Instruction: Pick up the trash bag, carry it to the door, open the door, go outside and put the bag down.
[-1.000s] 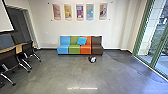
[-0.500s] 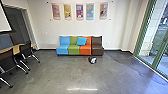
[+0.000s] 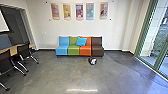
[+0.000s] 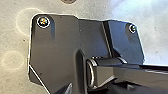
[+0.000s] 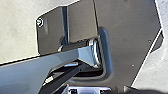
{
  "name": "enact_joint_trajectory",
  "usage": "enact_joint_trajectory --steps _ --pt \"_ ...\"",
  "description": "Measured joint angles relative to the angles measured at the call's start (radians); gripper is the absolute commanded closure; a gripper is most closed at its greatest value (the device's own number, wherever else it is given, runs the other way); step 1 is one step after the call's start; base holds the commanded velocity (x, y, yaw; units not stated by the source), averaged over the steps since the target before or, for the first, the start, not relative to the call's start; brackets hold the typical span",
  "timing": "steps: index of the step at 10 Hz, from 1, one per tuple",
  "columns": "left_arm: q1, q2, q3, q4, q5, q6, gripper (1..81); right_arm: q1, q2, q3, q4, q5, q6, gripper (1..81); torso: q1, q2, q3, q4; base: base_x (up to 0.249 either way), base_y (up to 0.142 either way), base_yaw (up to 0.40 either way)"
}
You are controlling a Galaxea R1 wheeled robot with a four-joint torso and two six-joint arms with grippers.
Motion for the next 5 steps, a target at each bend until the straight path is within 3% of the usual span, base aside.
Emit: enact_joint_trajectory --steps 5 --pt "0.000 0.000 0.000 0.003 0.000 0.000 1.0 0.000 0.001 0.000 -0.002 0.000 0.000 1.0 0.000 0.000 0.000 0.000 0.145 0.000 0.000"
